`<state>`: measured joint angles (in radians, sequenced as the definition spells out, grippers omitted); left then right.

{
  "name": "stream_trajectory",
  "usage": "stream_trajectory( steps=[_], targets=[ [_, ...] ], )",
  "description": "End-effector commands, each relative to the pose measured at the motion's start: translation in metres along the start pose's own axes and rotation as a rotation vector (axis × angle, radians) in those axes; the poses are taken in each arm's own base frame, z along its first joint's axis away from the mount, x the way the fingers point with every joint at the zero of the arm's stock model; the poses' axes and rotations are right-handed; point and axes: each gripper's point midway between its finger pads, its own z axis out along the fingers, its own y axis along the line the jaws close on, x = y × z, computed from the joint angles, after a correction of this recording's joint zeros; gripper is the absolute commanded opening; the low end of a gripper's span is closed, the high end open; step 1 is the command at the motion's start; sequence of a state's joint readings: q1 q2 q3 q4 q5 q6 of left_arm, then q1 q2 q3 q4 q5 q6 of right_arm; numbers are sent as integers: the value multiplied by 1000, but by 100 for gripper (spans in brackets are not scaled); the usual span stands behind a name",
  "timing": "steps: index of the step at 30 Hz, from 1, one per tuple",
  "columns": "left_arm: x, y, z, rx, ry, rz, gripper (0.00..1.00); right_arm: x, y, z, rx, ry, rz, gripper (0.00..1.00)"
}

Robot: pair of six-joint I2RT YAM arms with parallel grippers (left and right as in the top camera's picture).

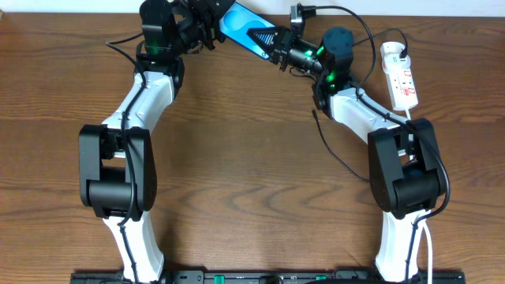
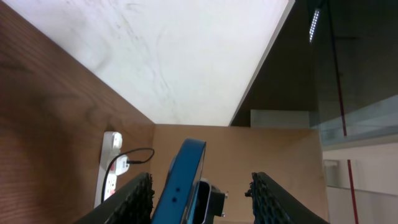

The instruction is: Plug charger to phone and switch on socket

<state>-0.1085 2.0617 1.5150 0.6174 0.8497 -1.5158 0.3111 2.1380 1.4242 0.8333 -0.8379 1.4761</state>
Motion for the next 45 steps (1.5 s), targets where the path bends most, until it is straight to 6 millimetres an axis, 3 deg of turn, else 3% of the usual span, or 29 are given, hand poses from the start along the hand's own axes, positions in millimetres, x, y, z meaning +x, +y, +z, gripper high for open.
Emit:
stream_trajectory(
  steps=[1,14,45],
  targets=[
    [75,-19,22,28,240,-6,51,6,-1,19,13,-51,-39,1],
    [96,-19,31,26,286,-5,46,6,-4,19,24,-50,-39,1],
    [80,-24,23,52,254,64,47,25,-3,23,13,39,-34,1]
  ],
)
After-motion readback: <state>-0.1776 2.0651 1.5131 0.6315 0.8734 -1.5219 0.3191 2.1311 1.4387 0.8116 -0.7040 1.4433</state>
